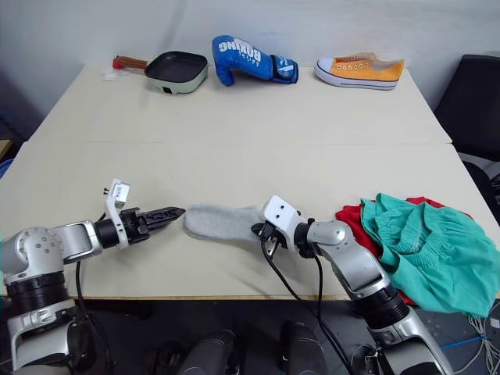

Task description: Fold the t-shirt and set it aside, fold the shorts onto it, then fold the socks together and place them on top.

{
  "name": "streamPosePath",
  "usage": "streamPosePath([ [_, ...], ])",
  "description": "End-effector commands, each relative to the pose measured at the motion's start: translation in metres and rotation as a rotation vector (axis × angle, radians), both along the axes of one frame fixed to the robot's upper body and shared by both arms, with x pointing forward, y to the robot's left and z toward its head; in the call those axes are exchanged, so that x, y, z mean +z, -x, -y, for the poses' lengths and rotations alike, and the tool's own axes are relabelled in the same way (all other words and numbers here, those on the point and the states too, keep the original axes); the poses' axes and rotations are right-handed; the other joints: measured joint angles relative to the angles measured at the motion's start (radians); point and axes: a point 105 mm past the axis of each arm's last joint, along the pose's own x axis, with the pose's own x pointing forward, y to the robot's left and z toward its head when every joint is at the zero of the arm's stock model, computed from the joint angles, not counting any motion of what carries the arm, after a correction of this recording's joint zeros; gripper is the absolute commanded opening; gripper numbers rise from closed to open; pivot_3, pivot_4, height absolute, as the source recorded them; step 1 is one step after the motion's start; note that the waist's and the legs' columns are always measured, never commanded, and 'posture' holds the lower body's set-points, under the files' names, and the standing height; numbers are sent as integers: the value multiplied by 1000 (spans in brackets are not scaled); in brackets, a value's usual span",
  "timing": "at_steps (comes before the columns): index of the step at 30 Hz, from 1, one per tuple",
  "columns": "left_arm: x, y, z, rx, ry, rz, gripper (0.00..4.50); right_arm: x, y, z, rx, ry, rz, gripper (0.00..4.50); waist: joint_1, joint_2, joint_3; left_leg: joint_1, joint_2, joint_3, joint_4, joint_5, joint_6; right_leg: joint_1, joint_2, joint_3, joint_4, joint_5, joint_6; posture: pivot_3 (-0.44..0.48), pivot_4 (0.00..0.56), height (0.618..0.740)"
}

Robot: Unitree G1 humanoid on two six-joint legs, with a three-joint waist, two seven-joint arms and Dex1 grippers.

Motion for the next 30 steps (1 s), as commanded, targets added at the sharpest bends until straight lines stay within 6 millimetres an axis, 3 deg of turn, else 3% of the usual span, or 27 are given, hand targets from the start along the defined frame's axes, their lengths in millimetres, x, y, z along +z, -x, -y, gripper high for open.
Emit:
streamPosePath([
  [1,-26,14,21,-96,34,-175,3637,-3,3,1,-9,6,-8,0,0,0,0,0,0,0,0,-2,-3,1,0,0,-1,0,0,0,150,740],
  [7,-34,23,39,-206,-19,-205,3637,-4,4,2,-26,-1,-13,0,0,5,-3,1,0,-2,0,-3,-4,1,1,1,-1,0,0,0,150,740],
  [8,-35,22,39,-204,-34,-206,3452,-5,5,1,-27,-2,-13,0,0,7,-5,1,0,-2,0,-3,-4,2,1,1,-1,0,0,0,150,740],
  [11,-32,17,38,-191,-35,-191,2761,-5,6,1,-30,-4,-13,0,0,11,-8,1,0,-3,-1,-3,-6,3,1,1,-5,0,1,0,150,740],
  [19,-5,7,33,-175,-52,-96,141,-8,8,2,-35,3,-11,0,-3,11,-7,0,1,-3,-1,-3,-6,3,3,1,-6,0,1,0,150,740],
  [22,14,4,38,-197,-67,-20,19,-9,8,2,-34,5,-9,0,-3,10,-7,0,1,-3,-1,-3,-6,2,3,1,-6,0,1,0,150,740],
  [25,37,9,58,-315,-102,81,19,-9,7,1,-30,6,-9,0,-3,10,-7,-1,1,-3,-1,-3,-6,2,3,1,-6,0,1,0,150,740],
  [30,49,15,80,-476,-296,195,19,-12,5,-1,-16,30,6,0,-11,10,-7,0,1,-2,-2,-4,-8,2,3,1,-6,0,1,0,150,740],
])
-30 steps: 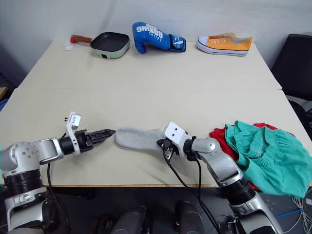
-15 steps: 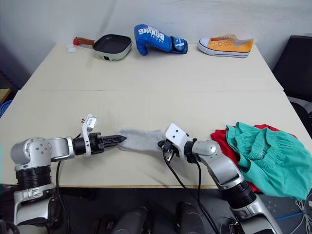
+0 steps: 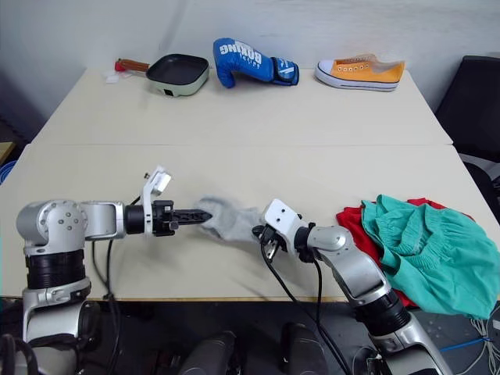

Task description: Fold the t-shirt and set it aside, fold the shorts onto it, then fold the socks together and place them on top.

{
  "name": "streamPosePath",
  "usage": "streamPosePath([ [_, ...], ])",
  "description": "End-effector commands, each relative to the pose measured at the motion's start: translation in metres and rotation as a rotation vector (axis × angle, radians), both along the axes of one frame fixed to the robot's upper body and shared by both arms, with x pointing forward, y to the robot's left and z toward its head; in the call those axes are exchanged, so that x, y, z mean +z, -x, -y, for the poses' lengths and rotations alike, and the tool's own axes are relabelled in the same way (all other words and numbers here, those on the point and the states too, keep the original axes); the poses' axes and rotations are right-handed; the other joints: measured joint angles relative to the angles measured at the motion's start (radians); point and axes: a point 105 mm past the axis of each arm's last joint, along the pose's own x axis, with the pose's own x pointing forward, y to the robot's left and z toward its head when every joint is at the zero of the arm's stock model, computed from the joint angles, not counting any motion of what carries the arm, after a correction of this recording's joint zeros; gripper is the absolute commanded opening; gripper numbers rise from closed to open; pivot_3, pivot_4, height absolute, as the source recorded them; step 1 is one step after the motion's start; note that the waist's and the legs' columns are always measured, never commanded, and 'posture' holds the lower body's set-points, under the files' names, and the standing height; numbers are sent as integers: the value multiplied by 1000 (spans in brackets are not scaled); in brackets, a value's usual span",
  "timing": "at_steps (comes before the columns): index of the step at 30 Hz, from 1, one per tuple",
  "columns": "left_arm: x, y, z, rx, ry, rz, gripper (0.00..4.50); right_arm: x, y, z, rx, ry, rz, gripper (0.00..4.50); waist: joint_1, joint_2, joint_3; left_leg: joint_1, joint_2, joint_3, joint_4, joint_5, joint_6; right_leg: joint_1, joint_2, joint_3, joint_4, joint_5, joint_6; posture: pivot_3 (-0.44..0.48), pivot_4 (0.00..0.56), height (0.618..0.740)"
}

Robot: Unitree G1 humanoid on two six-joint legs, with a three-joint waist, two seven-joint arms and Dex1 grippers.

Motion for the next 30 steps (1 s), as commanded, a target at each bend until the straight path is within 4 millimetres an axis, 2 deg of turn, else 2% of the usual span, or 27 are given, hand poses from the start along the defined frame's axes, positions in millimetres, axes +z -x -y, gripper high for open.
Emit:
streamPosePath([
  [1,13,3,16,-130,-84,117,19,-8,0,0,5,32,-8,0,-3,0,0,0,0,0,-1,1,-1,0,0,0,0,0,0,0,150,740],
  [5,18,-1,40,-249,-158,194,19,-9,-3,-1,4,25,-8,0,-3,0,0,0,0,0,-2,2,-3,0,1,0,-1,0,0,0,150,740],
  [8,10,-9,54,-299,-221,230,19,-9,-6,-2,0,24,-3,0,-5,0,0,0,0,0,-2,2,-2,0,1,0,-4,0,0,0,150,740],
  [11,3,-11,70,-347,-204,217,19,-8,-7,-3,-10,20,1,0,-7,0,0,0,1,0,-3,4,2,0,1,0,-4,0,0,0,150,740],
  [13,-1,-13,74,-357,-199,214,19,-8,-7,-2,-16,20,4,0,-9,0,0,0,1,0,-3,5,2,-1,2,0,-3,0,0,0,150,740],
  [17,-4,-16,74,-373,-175,216,1167,-7,-6,1,-32,21,5,0,-14,0,0,0,2,0,-3,5,2,-1,2,0,-4,0,0,0,150,740],
  [22,-2,-9,67,-456,-92,249,2796,-9,-2,8,-53,19,-7,0,-13,0,0,-1,1,0,-3,5,3,-1,1,0,-4,0,0,0,150,740],
  [27,1,4,63,-567,-10,304,2796,2,2,13,-87,-48,-27,0,-12,0,1,-1,2,0,-3,5,3,-1,1,-1,-5,0,-1,0,150,740],
  [30,-4,1,62,-564,-14,309,2796,15,7,18,-101,-84,-20,0,-4,1,1,-1,2,-1,-3,5,3,-1,1,-1,-7,0,-1,0,150,740],
])
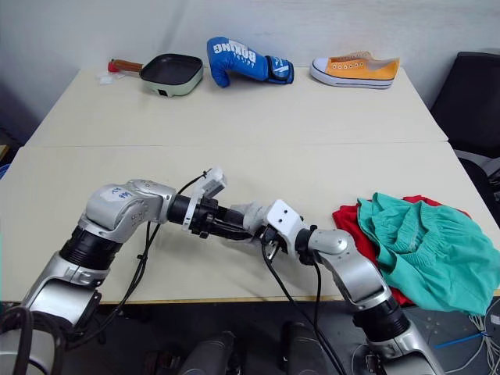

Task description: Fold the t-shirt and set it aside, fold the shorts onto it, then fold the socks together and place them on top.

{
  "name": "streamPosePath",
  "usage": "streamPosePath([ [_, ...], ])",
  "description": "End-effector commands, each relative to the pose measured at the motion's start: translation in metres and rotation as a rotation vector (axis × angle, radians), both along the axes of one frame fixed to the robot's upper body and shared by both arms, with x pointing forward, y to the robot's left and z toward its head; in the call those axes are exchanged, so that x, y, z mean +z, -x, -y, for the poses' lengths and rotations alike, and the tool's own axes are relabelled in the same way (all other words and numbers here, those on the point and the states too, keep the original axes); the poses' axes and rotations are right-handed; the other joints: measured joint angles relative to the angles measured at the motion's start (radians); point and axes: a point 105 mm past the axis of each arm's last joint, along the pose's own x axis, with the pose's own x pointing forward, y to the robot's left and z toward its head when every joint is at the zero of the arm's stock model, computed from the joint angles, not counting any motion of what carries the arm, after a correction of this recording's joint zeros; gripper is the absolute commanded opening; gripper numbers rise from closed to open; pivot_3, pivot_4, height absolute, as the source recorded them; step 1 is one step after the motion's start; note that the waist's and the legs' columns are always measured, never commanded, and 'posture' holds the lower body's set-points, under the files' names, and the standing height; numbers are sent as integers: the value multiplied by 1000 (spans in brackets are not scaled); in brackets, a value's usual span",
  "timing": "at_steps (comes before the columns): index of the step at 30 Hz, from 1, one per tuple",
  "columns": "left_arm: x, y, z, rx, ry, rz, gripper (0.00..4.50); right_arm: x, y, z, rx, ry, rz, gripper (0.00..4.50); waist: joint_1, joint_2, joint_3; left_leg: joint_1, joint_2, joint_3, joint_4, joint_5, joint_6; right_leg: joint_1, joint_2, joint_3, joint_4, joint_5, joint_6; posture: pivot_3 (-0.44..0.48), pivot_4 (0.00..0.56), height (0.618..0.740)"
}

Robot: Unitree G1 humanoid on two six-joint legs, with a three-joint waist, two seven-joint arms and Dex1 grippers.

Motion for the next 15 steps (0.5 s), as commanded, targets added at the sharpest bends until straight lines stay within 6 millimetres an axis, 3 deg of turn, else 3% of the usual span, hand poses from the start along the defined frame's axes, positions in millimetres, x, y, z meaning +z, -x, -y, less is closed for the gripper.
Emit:
streamPosePath([
  [1,2,-2,1,-17,18,49,2796,22,4,13,-44,-36,31,0,5,0,0,0,0,0,0,0,0,0,0,0,0,0,0,0,150,740],
  [8,-3,-3,5,-30,34,64,2796,70,2,29,-100,-60,136,0,14,1,1,-2,0,0,0,0,1,-3,0,0,0,0,0,0,150,740],
  [12,-6,-3,6,-34,33,67,2796,94,-6,13,-83,-137,164,0,9,1,1,-2,0,0,-1,0,1,-4,0,0,1,0,0,0,150,740],
  [15,-6,-4,8,-31,46,67,2401,89,-3,-10,0,-129,142,0,10,1,1,-2,0,0,-4,1,2,-5,0,0,4,0,-1,0,150,740],
])
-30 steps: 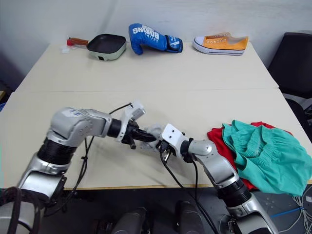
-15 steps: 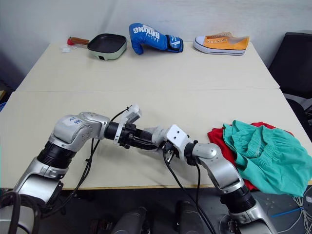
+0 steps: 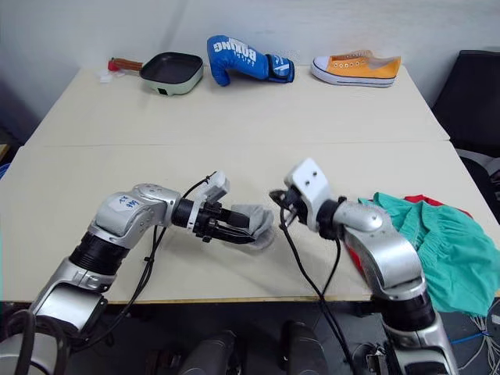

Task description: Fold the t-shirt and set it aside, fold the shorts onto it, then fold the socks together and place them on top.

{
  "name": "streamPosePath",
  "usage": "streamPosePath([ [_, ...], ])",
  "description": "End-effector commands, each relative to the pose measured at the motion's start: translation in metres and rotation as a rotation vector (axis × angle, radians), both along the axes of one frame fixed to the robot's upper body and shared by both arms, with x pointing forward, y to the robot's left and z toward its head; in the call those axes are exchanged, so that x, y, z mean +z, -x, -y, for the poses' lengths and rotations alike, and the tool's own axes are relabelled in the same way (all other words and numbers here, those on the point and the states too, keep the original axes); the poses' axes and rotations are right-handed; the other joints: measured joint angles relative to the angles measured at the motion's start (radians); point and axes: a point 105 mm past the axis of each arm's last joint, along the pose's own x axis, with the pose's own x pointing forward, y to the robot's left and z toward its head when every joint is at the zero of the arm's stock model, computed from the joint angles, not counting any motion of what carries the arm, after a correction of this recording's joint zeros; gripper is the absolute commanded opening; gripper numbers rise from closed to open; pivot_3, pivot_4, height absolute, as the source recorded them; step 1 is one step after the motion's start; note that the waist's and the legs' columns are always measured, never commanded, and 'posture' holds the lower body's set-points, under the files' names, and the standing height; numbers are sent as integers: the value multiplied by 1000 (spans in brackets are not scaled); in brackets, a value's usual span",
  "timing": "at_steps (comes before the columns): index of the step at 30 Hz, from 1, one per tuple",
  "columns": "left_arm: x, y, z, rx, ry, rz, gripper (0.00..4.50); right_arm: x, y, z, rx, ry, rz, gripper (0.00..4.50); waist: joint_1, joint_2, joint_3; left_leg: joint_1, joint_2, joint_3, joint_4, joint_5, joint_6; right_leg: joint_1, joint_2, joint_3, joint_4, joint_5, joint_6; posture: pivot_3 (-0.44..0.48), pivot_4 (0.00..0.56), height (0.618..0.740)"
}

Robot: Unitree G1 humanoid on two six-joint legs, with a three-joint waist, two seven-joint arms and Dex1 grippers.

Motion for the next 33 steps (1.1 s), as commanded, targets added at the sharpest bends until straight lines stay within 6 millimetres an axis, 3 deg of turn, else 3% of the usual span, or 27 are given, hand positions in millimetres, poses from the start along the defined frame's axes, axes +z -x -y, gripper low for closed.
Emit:
streamPosePath([
  [1,1,0,-1,1,24,8,2201,-5,8,-22,89,14,-11,0,0,0,0,0,0,0,-1,0,0,0,0,0,0,0,0,0,150,740],
  [4,2,2,-2,-8,33,6,1253,-42,9,-23,105,128,-104,0,3,0,0,-2,-1,0,-2,1,2,-1,0,0,-2,0,0,0,150,740],
  [8,7,7,-6,-21,50,-2,17,-80,14,-9,101,254,-169,0,3,0,0,-3,-2,0,-2,1,4,-1,-1,0,-4,1,1,0,150,740],
  [14,24,8,-18,2,117,-22,17,-94,17,2,96,280,-182,0,3,0,0,-1,-1,0,-2,2,4,0,-1,0,-4,1,2,0,150,740],
  [17,30,-7,-26,82,134,5,577,-93,18,0,97,264,-175,0,4,0,0,-1,-2,0,-2,2,4,1,-1,0,-4,1,2,0,150,740],
  [23,32,-23,-15,89,153,146,2473,-87,19,-4,102,235,-154,0,6,0,0,0,-2,-1,-2,2,4,2,-1,-1,-4,1,2,0,150,740],
  [26,14,-19,-1,1,110,187,2055,-83,20,-5,105,219,-143,0,5,0,0,0,-2,0,-2,2,4,2,-1,-1,-4,1,2,0,150,740],
  [28,-3,-17,2,-45,44,206,1434,-82,20,-5,102,214,-142,0,4,0,0,0,-2,0,-2,2,3,2,-1,-1,-4,1,2,0,150,740],
  [32,-39,-39,-8,-23,-180,356,74,-82,20,3,81,255,-121,0,6,0,0,0,-2,0,-2,2,3,2,-1,-1,-4,1,2,0,150,740],
  [33,-42,-44,-9,-23,-208,391,28,-82,21,7,72,265,-118,0,8,-1,0,0,-2,0,-2,2,3,2,-1,-1,-4,1,2,0,150,740],
])
